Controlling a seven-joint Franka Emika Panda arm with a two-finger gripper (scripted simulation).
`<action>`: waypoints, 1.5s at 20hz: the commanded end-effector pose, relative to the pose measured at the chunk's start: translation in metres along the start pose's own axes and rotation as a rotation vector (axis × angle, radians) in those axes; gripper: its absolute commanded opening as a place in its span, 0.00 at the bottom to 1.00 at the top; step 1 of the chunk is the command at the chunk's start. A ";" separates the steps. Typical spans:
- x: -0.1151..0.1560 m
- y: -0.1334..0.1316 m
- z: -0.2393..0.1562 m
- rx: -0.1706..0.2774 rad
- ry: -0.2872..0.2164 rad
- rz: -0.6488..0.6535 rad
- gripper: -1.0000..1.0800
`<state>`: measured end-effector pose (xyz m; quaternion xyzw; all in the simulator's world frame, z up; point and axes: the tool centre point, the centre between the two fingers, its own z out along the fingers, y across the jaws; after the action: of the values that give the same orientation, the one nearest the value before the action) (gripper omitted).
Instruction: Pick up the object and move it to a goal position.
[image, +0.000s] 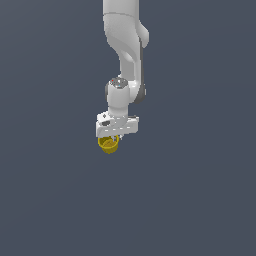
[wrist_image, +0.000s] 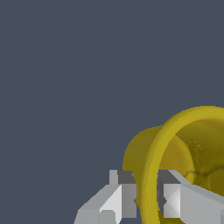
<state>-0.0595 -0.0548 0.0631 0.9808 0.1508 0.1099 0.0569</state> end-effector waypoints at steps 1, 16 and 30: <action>0.001 0.001 -0.005 -0.001 0.002 0.000 0.00; -0.006 0.007 -0.090 -0.001 0.002 -0.001 0.00; -0.012 0.017 -0.217 0.002 0.003 -0.002 0.00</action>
<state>-0.1130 -0.0575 0.2578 0.9807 0.1520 0.1098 0.0558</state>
